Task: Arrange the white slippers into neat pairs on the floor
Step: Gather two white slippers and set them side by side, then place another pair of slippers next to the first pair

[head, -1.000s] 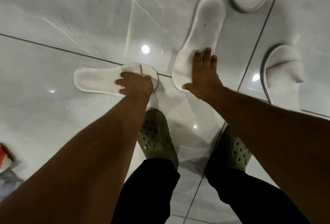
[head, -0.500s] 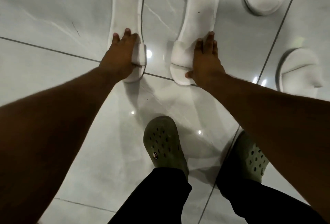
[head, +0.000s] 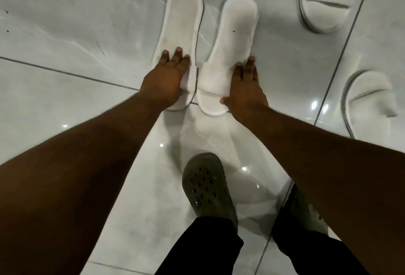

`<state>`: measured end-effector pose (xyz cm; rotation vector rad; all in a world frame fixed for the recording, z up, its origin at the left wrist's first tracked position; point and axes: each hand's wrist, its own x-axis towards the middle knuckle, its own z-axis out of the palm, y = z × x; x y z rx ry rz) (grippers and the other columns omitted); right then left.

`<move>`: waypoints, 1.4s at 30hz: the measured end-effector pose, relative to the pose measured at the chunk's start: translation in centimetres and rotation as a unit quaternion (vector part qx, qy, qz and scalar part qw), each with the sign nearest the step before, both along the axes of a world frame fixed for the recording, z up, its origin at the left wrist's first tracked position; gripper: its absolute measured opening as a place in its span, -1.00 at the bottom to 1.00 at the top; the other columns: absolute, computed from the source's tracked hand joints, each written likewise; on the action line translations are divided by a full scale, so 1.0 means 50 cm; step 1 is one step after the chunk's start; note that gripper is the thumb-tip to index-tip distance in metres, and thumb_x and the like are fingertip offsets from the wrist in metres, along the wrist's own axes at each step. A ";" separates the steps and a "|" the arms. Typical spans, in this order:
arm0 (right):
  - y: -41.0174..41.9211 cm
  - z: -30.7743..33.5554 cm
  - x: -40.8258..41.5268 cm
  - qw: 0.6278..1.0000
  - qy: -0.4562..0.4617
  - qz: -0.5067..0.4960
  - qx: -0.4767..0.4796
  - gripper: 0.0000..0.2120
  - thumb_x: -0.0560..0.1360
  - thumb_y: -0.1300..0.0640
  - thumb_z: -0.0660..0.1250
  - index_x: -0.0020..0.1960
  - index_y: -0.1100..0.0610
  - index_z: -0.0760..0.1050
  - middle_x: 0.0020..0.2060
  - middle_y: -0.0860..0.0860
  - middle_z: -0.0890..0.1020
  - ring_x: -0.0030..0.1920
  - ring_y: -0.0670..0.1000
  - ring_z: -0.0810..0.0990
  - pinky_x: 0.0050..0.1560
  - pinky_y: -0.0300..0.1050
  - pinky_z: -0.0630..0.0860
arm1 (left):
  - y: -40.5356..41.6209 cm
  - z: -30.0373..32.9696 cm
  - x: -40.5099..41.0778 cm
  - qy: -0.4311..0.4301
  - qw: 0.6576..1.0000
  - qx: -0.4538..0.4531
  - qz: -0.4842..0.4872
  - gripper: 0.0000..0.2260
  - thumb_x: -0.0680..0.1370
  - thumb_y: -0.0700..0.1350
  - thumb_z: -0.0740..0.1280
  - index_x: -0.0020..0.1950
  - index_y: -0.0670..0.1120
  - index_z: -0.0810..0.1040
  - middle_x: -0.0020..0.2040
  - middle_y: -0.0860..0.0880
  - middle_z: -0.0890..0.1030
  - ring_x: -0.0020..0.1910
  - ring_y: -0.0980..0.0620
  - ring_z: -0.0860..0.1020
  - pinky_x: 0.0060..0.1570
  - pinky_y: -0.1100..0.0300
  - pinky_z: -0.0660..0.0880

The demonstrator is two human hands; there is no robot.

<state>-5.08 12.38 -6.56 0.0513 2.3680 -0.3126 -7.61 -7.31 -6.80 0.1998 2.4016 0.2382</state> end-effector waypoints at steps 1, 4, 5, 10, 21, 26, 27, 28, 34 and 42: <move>0.002 0.002 0.001 1.000 0.001 0.004 -0.005 -0.05 0.47 -0.02 0.39 0.54 0.25 -0.19 0.54 0.25 -0.24 0.56 0.22 -0.17 0.46 0.20 0.25 | 0.002 0.000 0.004 -0.002 1.000 -0.001 0.004 -0.22 0.47 -0.16 0.41 0.57 -0.05 0.03 0.61 -0.07 -0.01 0.57 -0.22 -0.03 0.43 -0.18 0.26; 0.016 0.009 0.006 1.000 0.011 0.007 -0.028 -0.01 0.45 -0.09 0.39 0.54 0.24 -0.21 0.54 0.23 -0.23 0.56 0.22 -0.17 0.46 0.21 0.22 | 0.002 0.002 0.002 -0.016 1.000 0.003 0.001 -0.21 0.46 -0.15 0.42 0.57 -0.05 0.03 0.61 -0.09 -0.02 0.56 -0.23 -0.03 0.43 -0.22 0.24; 0.028 0.015 0.006 0.999 0.011 0.006 -0.036 0.00 0.45 -0.11 0.39 0.54 0.24 -0.22 0.55 0.22 -0.23 0.56 0.22 -0.18 0.47 0.21 0.20 | 0.002 0.008 0.000 -0.024 1.000 0.001 -0.003 -0.19 0.45 -0.13 0.43 0.57 -0.05 0.02 0.61 -0.10 -0.03 0.57 -0.23 -0.04 0.44 -0.23 0.22; 0.159 0.060 0.008 0.998 0.032 -0.050 -0.004 -0.01 0.45 -0.16 0.36 0.53 0.28 -0.18 0.54 0.30 -0.16 0.55 0.27 -0.14 0.53 0.18 0.09 | 0.061 0.065 -0.020 -0.020 1.000 -0.017 -0.016 -0.09 0.40 0.01 0.48 0.57 -0.07 -0.02 0.60 -0.16 -0.05 0.57 -0.23 -0.05 0.48 -0.15 0.14; 0.478 0.074 0.074 0.801 -0.123 -0.567 0.146 0.16 0.35 -0.47 0.18 0.52 0.29 -0.27 0.54 0.30 -0.16 0.53 0.35 -0.16 0.51 0.31 -0.05 | 0.531 0.053 -0.234 0.057 0.988 0.051 -0.137 -0.05 0.39 0.15 0.45 0.57 -0.09 -0.06 0.60 -0.17 -0.10 0.56 -0.25 -0.07 0.49 -0.21 0.10; 0.537 0.009 0.070 0.800 -0.166 -0.571 0.080 0.14 0.35 -0.52 0.07 0.51 0.36 -0.15 0.53 0.28 0.07 0.50 0.37 0.07 0.47 0.27 0.18 | 0.619 -0.010 -0.304 0.077 0.978 -0.025 -0.193 -0.02 0.36 0.20 0.46 0.55 -0.14 -0.01 0.58 -0.24 0.01 0.54 -0.33 0.00 0.42 -0.33 0.14; 0.537 0.004 0.067 0.802 -0.167 -0.568 0.078 0.14 0.36 -0.51 0.07 0.51 0.36 -0.15 0.53 0.29 0.07 0.50 0.37 0.07 0.47 0.28 0.17 | 0.619 -0.017 -0.301 0.069 0.978 -0.030 -0.196 -0.04 0.37 0.17 0.46 0.55 -0.15 -0.01 0.58 -0.24 -0.01 0.54 -0.33 -0.01 0.43 -0.33 0.14; 0.535 0.000 0.063 0.799 -0.170 -0.572 0.075 0.12 0.37 -0.50 0.08 0.52 0.35 -0.17 0.53 0.30 0.02 0.50 0.38 0.04 0.48 0.29 0.12 | 0.619 -0.023 -0.292 0.063 0.978 -0.028 -0.198 -0.07 0.40 0.15 0.45 0.55 -0.15 -0.01 0.59 -0.23 -0.03 0.54 -0.33 -0.04 0.44 -0.32 0.14; 0.516 -0.013 0.069 0.810 -0.100 -0.575 0.059 0.06 0.41 -0.35 0.25 0.53 0.19 -0.29 0.50 0.37 -0.23 0.48 0.48 -0.15 0.44 0.39 -0.04 | 0.625 -0.003 -0.159 0.016 0.990 -0.005 -0.139 -0.19 0.48 0.09 0.38 0.57 -0.07 -0.01 0.61 -0.11 -0.10 0.57 -0.21 -0.07 0.44 -0.24 0.12; 0.679 -0.002 0.142 0.995 -0.042 -0.085 0.029 0.06 0.35 -0.14 0.45 0.55 0.11 -0.19 0.52 0.33 -0.23 0.48 0.47 -0.23 0.46 0.42 -0.01 | 0.609 0.025 0.002 0.093 0.984 0.023 -0.147 -0.40 0.42 -0.03 0.46 0.42 -0.05 0.33 0.48 -0.16 0.30 0.37 -0.26 0.33 0.20 -0.15 0.38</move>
